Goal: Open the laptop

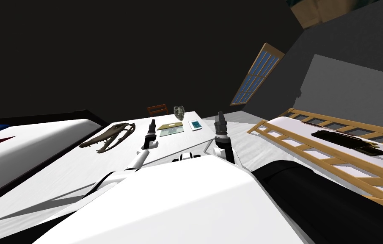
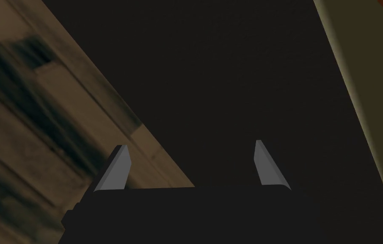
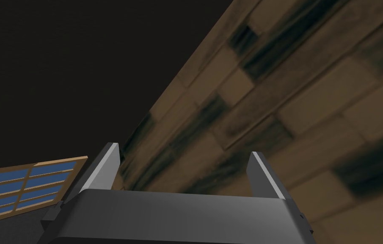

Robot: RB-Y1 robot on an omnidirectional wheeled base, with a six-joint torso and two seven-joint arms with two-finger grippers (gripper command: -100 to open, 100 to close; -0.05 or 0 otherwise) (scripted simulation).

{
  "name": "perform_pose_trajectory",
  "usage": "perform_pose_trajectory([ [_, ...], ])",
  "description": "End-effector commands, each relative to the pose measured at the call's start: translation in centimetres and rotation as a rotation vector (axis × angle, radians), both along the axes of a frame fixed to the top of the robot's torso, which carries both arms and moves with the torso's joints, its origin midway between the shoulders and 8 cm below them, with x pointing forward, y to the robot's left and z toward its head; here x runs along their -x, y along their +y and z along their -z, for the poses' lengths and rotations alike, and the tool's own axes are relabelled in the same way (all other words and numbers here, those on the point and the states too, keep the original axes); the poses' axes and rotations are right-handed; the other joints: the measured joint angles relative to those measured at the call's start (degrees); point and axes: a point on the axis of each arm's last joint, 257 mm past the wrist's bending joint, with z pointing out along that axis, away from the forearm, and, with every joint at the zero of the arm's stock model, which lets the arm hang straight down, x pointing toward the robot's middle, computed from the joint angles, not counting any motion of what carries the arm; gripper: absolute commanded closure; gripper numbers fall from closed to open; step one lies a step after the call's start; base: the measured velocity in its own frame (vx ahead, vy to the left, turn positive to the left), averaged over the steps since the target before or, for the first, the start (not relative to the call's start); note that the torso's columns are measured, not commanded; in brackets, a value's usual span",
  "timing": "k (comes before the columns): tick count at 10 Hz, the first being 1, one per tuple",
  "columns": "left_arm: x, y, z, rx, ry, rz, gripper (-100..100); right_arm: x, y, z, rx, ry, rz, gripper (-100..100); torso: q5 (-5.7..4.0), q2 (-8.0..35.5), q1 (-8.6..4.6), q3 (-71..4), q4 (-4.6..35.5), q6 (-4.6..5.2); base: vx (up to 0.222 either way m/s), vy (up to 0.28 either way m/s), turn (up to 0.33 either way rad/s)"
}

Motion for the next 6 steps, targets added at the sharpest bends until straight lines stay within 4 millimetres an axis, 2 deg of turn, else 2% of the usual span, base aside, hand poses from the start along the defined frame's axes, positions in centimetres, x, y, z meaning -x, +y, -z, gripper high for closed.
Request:
perform_pose_trajectory([
  [1, -1.37, 0.48, -1.61, -0.002, 0.003, 0.002, -100, 0.0, 0.0, 0.0, 0.0, 0.0, 0.0, 0, -0.01, 0.01, -0.04, 0.01, 0.01, 0.01, -0.048, -0.033, 0.013],
  [2, -1.07, 0.49, -1.04, -0.002, 0.003, 0.001, -100, 0.0, 0.0, 0.0, 0.0, 0.0, 0.0, 0, -0.03, -0.03, -0.09, -0.02, 0.0, 0.02, -0.019, -0.014, 0.001],
  [3, -1.14, 0.52, -1.06, -0.002, 0.004, 0.001, 0, 0.0, 0.0, 0.0, 0.0, 0.0, 0.0, 0, -0.01, -0.1, -0.03, -0.05, -0.03, 0.01, 0.0, 0.0, 0.0],
  [6, -1.13, 0.51, -1.06, -0.002, 0.004, 0.001, 0, 0.0, 0.0, 0.0, 0.0, 0.0, 0.0, 0, -0.02, -0.03, -0.05, -0.02, 0.0, 0.01, 0.0, 0.0, 0.0],
])
